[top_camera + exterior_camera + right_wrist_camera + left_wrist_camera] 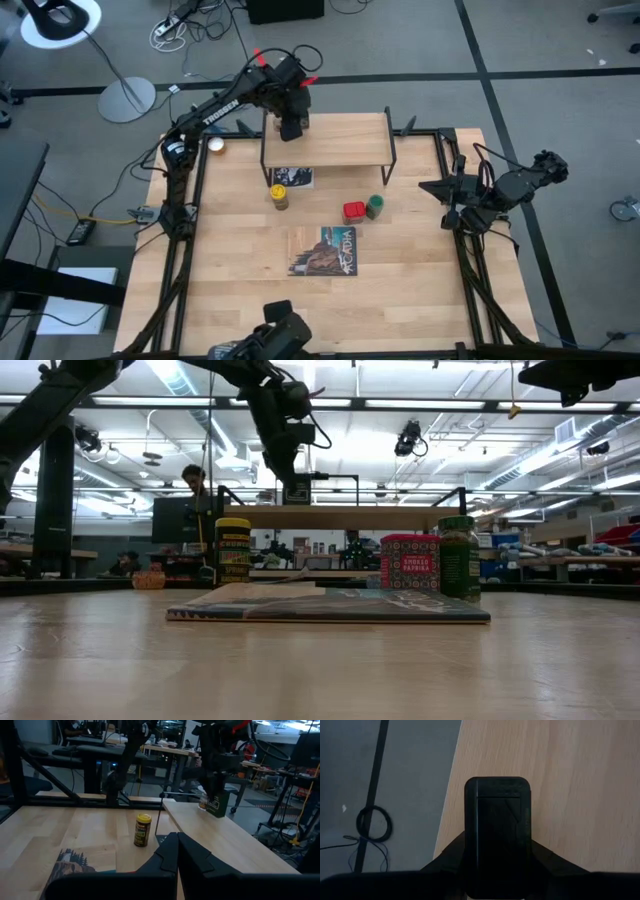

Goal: Shelf spices
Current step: Put the black seasoning can on the shelf

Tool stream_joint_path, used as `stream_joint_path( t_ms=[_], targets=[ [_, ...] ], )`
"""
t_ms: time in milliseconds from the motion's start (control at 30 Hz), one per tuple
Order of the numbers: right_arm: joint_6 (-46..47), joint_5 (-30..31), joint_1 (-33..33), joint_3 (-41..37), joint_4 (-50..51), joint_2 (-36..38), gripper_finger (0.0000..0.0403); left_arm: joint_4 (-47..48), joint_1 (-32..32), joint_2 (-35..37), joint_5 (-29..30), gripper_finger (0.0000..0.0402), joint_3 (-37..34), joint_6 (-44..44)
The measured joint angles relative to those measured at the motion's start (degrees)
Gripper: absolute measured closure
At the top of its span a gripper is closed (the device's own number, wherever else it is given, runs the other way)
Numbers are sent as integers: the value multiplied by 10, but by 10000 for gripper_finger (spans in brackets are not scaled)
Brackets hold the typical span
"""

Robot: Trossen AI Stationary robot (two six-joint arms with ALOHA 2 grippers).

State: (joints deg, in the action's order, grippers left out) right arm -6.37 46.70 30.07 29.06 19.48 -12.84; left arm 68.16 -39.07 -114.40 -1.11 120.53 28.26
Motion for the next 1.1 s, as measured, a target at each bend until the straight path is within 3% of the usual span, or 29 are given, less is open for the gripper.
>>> stream_joint_path(
  t_ms=[833,1100],
  targets=[
    [-2,-3,0,0,-2,0,397,-2,-10,-19,-18,282,1,27],
    [-2,-4,0,0,-2,0,398,11,-9,-23,-22,206,-1,28]
  ],
)
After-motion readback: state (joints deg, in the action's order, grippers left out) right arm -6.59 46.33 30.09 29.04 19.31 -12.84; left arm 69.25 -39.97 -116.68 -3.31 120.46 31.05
